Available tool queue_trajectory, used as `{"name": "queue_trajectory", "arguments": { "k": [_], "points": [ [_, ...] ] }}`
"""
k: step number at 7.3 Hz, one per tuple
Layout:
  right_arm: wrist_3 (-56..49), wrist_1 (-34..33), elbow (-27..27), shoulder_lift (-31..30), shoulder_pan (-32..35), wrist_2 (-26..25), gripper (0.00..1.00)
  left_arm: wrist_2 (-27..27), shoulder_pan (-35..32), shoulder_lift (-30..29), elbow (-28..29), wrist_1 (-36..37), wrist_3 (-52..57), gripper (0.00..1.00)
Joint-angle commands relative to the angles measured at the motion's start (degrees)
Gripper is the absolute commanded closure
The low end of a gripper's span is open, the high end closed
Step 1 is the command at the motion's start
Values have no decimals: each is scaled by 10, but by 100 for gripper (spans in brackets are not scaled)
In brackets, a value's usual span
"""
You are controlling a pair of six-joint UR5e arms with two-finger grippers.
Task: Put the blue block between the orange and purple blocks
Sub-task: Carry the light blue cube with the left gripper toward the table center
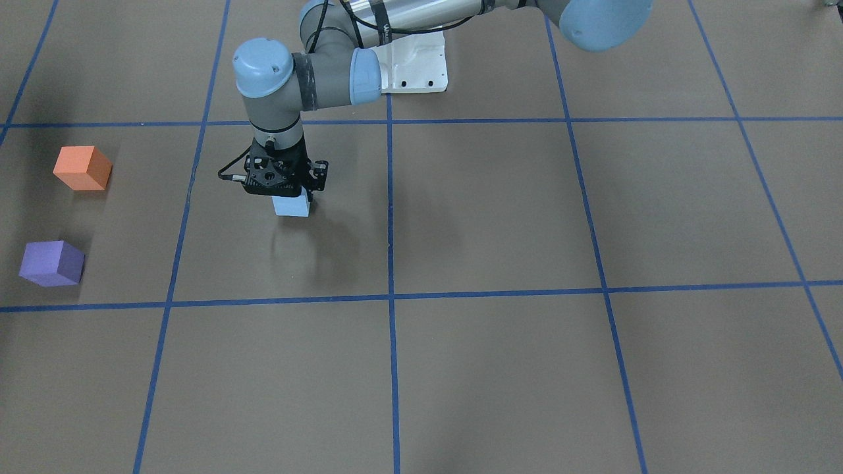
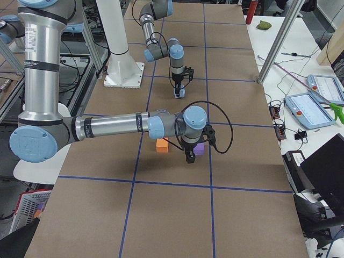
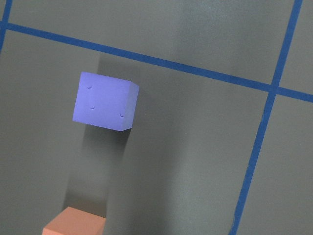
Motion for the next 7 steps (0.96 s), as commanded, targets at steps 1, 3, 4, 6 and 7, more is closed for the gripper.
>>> {"name": "queue_trajectory", "arguments": {
  "k": [1, 3, 4, 6, 7],
  "points": [
    [0, 4, 2, 0, 0, 15, 0, 0, -1, 2, 0, -3, -18, 8],
    [0, 8, 3, 0, 0, 18, 0, -4, -4, 2, -20, 4, -30, 1],
    [3, 27, 3, 0, 0, 27, 0, -5, -15, 19, -88, 33, -40, 1],
    [55, 72, 4, 0, -1, 35, 0, -52, -45, 86, -240, 123, -41, 1],
    [112, 122, 4, 0, -7, 42, 0, -53, -56, 146, -308, 124, -35, 1]
  ]
}}
